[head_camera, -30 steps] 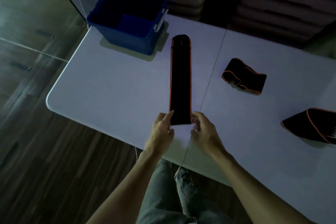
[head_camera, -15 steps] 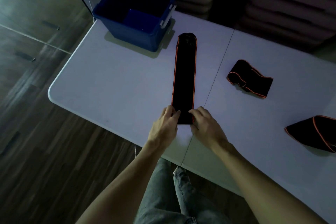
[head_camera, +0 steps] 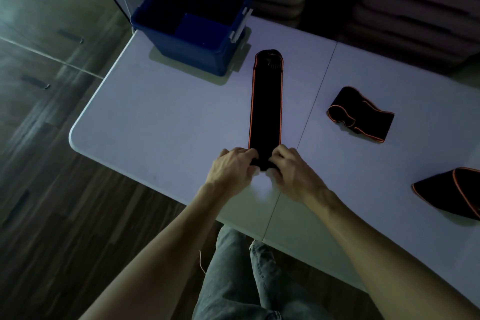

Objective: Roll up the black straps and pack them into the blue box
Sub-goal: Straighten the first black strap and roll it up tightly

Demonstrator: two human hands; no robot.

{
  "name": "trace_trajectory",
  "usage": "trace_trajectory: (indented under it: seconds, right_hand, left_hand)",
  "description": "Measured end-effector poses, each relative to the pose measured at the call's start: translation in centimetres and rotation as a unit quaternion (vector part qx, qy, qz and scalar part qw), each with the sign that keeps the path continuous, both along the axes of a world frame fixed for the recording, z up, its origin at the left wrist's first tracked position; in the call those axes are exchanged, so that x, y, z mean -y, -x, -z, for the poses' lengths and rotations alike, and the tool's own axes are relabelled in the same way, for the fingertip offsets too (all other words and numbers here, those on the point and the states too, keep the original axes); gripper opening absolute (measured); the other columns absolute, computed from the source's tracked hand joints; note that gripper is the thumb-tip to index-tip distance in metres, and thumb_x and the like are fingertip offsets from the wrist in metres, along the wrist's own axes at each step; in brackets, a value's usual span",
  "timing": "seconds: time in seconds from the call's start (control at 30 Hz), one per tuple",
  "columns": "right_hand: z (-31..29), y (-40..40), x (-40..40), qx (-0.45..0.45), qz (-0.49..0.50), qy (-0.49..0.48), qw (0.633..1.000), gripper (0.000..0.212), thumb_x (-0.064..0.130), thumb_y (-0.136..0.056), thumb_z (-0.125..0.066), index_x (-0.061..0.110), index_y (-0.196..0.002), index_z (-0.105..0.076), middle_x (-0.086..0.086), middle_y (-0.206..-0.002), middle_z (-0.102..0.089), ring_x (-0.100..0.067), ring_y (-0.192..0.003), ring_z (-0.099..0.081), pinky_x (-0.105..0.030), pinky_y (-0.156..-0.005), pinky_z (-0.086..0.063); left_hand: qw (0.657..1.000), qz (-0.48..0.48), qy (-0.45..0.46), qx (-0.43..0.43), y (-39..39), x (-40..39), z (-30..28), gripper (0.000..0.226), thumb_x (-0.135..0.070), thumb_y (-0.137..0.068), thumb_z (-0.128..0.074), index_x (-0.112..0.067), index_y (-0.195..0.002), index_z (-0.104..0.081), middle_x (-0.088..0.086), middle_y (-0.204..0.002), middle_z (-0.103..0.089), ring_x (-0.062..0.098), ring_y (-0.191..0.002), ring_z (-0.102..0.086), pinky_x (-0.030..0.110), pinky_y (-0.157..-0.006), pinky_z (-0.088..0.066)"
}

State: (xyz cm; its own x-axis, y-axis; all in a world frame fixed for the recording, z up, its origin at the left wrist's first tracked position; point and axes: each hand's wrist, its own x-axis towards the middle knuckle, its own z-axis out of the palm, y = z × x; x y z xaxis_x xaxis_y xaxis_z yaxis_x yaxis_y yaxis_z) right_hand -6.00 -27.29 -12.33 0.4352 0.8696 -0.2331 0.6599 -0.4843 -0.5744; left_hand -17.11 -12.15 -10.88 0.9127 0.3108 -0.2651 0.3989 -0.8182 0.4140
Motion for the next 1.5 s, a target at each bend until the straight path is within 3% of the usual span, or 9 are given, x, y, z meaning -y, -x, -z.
trace_trajectory:
  seconds: [0.23,0.4,0.63,0.8,0.93,1.03,1.2,1.33,1.5]
  right_hand:
    - [0.0,-0.2,-1.1,-0.034,0.065,-0.018,0.997,0.018,0.018,-0.097,-0.052,0.017,-0.114,-0.047,0.004,-0.104,-0.051,-0.018,-0.098,-0.05,-0.028,-0.072,-0.044]
    - [0.3,0.5,-1.2,0.024,0.121,-0.037,0.992,0.013,0.018,-0.096,-0.056,0.015,-0.108,-0.053,-0.003,-0.108,-0.046,-0.021,-0.099,-0.052,-0.037,-0.074,-0.058]
    - [-0.2,1.5,-0.4,0.148,0.027,-0.049,0.987,0.017,0.016,-0.096,-0.059,0.01,-0.111,-0.062,-0.004,-0.116,-0.055,-0.022,-0.108,-0.051,-0.034,-0.069,-0.059]
    - [-0.2,1.5,-0.3,0.167,0.0,-0.008,0.986,0.041,0.018,-0.088,-0.066,0.003,-0.125,-0.058,-0.01,-0.12,-0.058,-0.026,-0.11,-0.056,-0.032,-0.073,-0.06]
    - [-0.2,1.1,-1.2,0.157,0.01,0.02,0.987,0.039,0.016,-0.084,-0.073,0.003,-0.119,-0.061,-0.009,-0.114,-0.058,-0.026,-0.106,-0.057,-0.035,-0.071,-0.06]
    - [-0.4,0.4,-1.9,0.139,0.015,0.02,0.99,0.019,0.014,-0.089,-0.063,0.007,-0.107,-0.064,-0.005,-0.107,-0.056,-0.024,-0.104,-0.053,-0.034,-0.068,-0.054]
    - [-0.9,-1.9,-2.2,0.058,0.012,0.012,0.998,0.025,0.021,-0.092,-0.055,0.01,-0.112,-0.065,0.003,-0.11,-0.051,-0.014,-0.105,-0.047,-0.032,-0.074,-0.053]
    - [-0.8,-2.5,-2.7,0.059,0.006,0.013,0.998,0.023,0.021,-0.093,-0.05,0.01,-0.107,-0.065,0.006,-0.106,-0.04,-0.013,-0.105,-0.036,-0.031,-0.075,-0.053]
    - [-0.8,-3.7,-4.1,0.031,0.061,0.002,0.998,0.039,0.009,-0.096,-0.052,0.011,-0.134,-0.046,-0.006,-0.117,-0.054,-0.016,-0.107,-0.048,-0.037,-0.081,-0.052]
  left_hand:
    - [0.996,-0.031,0.006,-0.083,-2.7,-0.7,-0.3,0.024,-0.026,-0.095,-0.05,-0.021,-0.114,-0.065,0.002,-0.107,-0.06,0.023,-0.109,-0.052,0.034,-0.09,-0.037]
    - [0.996,-0.087,-0.002,-0.015,-2.4,-0.3,-0.2,0.028,-0.028,-0.092,-0.059,-0.023,-0.119,-0.055,0.0,-0.111,-0.057,0.023,-0.106,-0.053,0.033,-0.075,-0.037]
    - [0.992,-0.09,-0.065,0.056,-1.2,1.2,0.5,0.018,-0.025,-0.093,-0.06,-0.018,-0.109,-0.059,-0.003,-0.102,-0.061,0.021,-0.097,-0.055,0.032,-0.064,-0.043]
    - [0.993,-0.064,-0.076,0.069,0.0,1.0,1.0,0.018,-0.024,-0.091,-0.059,-0.018,-0.107,-0.066,-0.002,-0.105,-0.066,0.023,-0.096,-0.061,0.034,-0.061,-0.049]
    - [0.994,-0.01,-0.082,0.072,0.1,0.8,1.1,0.033,-0.019,-0.076,-0.071,-0.012,-0.108,-0.069,0.0,-0.12,-0.064,0.022,-0.109,-0.059,0.035,-0.069,-0.056]
    - [0.995,0.007,-0.079,0.066,-0.3,0.2,1.2,0.031,-0.012,-0.071,-0.074,-0.012,-0.101,-0.069,-0.001,-0.108,-0.068,0.022,-0.103,-0.061,0.037,-0.068,-0.055]
    - [0.999,0.021,-0.032,0.039,-2.0,-1.8,0.6,0.031,-0.025,-0.086,-0.058,-0.016,-0.113,-0.068,-0.005,-0.113,-0.067,0.018,-0.112,-0.055,0.034,-0.079,-0.052]
    - [1.0,0.03,-0.007,0.005,-3.6,-2.9,-0.2,0.031,-0.031,-0.088,-0.053,-0.02,-0.114,-0.066,-0.005,-0.114,-0.059,0.016,-0.113,-0.048,0.028,-0.07,-0.04]
    - [0.999,-0.002,0.005,-0.035,-5.6,-4.0,-0.9,0.03,-0.03,-0.092,-0.05,-0.015,-0.113,-0.064,0.005,-0.105,-0.064,0.025,-0.106,-0.055,0.031,-0.068,-0.038]
